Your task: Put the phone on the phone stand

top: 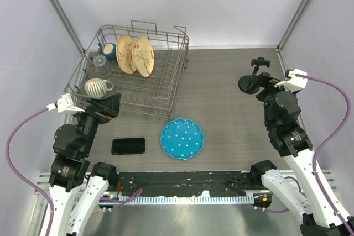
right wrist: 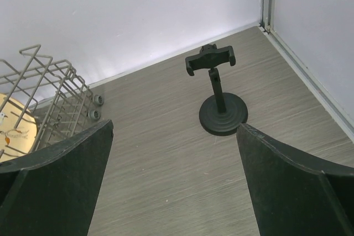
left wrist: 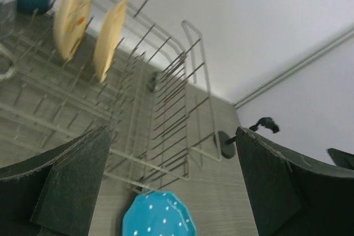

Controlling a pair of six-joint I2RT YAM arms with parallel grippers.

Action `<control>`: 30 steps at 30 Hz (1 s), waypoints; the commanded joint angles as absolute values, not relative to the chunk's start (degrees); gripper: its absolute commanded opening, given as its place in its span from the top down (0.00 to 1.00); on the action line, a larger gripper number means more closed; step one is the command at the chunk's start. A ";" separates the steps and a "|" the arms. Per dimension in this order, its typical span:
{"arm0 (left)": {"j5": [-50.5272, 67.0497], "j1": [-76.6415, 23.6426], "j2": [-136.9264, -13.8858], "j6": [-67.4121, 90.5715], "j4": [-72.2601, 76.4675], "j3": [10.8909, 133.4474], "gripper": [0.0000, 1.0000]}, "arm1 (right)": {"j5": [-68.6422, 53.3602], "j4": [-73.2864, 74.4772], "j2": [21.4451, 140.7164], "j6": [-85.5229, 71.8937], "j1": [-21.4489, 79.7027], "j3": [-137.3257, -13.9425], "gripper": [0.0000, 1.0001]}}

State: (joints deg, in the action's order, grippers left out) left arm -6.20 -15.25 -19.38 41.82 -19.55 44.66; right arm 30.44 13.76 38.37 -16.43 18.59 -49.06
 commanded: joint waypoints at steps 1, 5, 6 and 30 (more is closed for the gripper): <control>-11.76 -15.03 -22.67 47.98 -31.05 50.08 0.00 | 34.63 10.46 39.81 -19.07 18.81 -50.01 0.01; -15.64 -14.94 -29.68 47.90 -45.41 58.96 0.00 | 33.49 9.94 39.82 -20.03 18.81 -49.31 0.01; -15.73 -15.03 -30.75 47.38 -47.79 62.28 0.00 | 33.40 9.06 39.73 -20.47 18.81 -48.96 0.01; -21.45 -14.94 -43.14 70.29 -95.17 70.06 0.00 | 42.45 10.11 33.84 -26.10 18.81 -44.21 0.01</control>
